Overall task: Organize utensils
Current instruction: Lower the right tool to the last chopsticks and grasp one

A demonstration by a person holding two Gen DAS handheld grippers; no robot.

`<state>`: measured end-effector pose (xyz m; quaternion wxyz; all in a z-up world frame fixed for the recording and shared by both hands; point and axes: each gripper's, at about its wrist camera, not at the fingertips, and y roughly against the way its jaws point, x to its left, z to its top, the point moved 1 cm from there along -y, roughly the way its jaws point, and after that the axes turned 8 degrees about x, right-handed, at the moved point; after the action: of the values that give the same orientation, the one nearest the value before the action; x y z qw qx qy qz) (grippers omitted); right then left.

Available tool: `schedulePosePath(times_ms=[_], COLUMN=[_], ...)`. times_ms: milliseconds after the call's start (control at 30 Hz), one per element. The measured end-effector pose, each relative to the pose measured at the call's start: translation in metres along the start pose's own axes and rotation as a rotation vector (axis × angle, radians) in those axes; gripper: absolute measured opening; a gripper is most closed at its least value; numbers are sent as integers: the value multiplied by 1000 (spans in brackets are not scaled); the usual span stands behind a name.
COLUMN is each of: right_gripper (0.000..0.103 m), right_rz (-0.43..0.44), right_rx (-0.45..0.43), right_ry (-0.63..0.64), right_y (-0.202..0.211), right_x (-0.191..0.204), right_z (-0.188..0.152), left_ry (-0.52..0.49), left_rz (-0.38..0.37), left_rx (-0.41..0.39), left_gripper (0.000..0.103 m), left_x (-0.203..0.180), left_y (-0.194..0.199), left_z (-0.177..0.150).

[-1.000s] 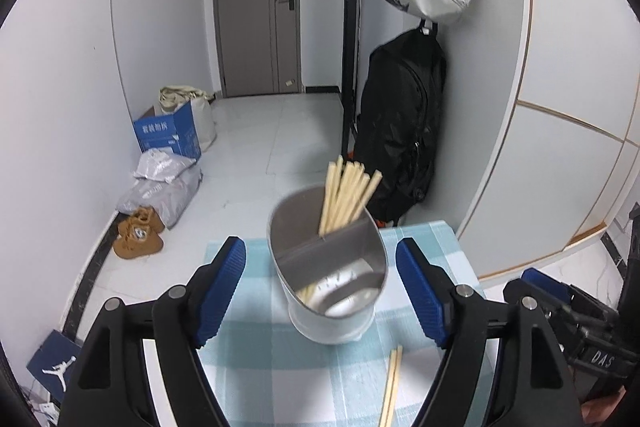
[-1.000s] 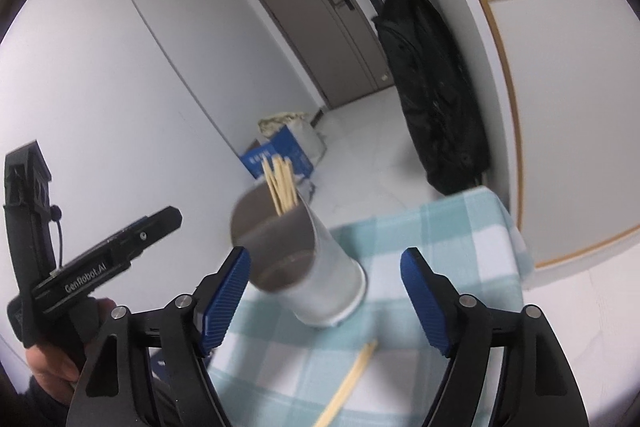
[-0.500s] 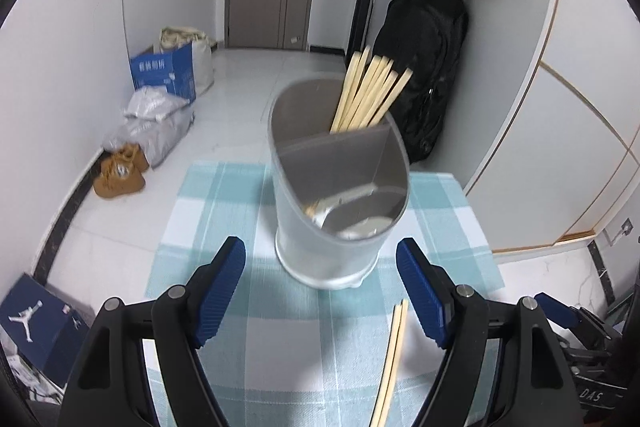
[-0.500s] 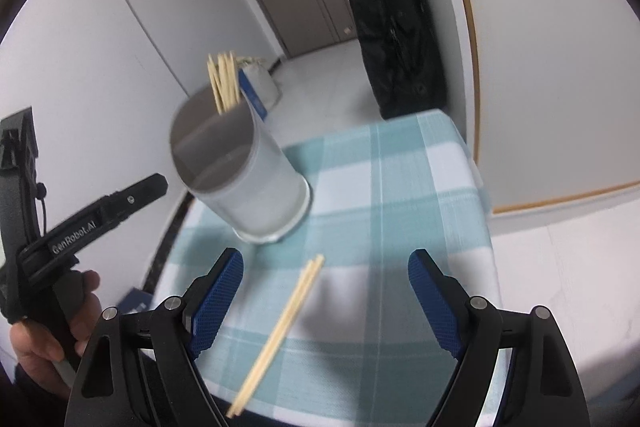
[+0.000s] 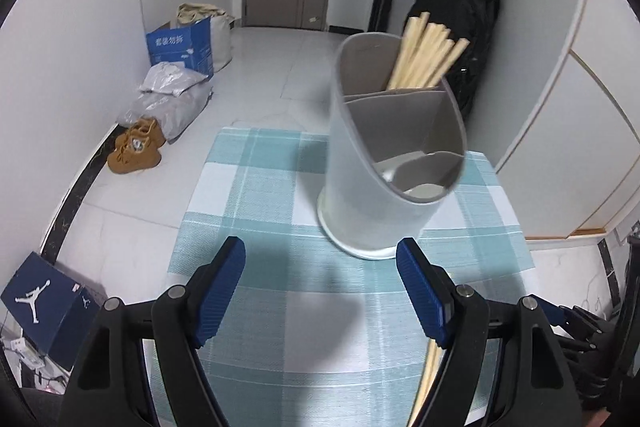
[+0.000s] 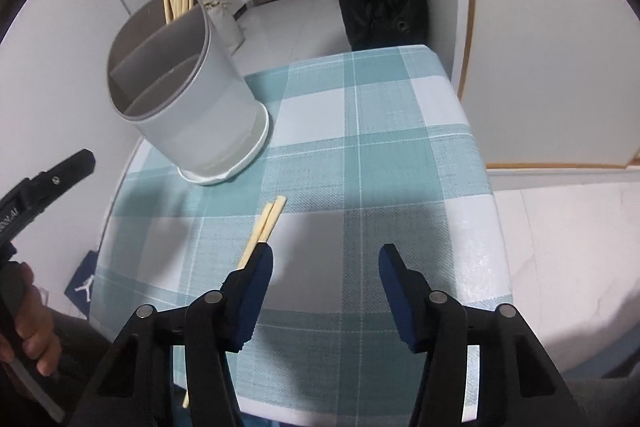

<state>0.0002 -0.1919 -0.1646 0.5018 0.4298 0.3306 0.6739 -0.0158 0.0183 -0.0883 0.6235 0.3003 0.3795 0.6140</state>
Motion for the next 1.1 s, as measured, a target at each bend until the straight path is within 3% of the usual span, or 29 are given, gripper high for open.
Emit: schedulePosePath(times_ms=[33,67,133,633,767,1100], right_gripper=[46,34,28,28,29,28], right_rz=[-8,-16,-41,-52,-138,-174], right_rx=[-2,0,22,126,125,159], right_ry=[12,28,77,85,175,175], right_y=[-1,-4,-12,-51,-52,-50], right_x=[4,7,16,50,62,61], right_z=[0,1,2,16,16,13], left_ry=[11,17,24,90,118,122], left_rz=[11,23,37,-5,-28,-46], left_rx=[12,21,39,88,99,110], left_gripper=[74,74,74,74,74,74], left_x=[2,5,7,33,39,41], left_y=[-3,-5,-8,-18,-18,-17], left_z=[2,3,3,13,13,12])
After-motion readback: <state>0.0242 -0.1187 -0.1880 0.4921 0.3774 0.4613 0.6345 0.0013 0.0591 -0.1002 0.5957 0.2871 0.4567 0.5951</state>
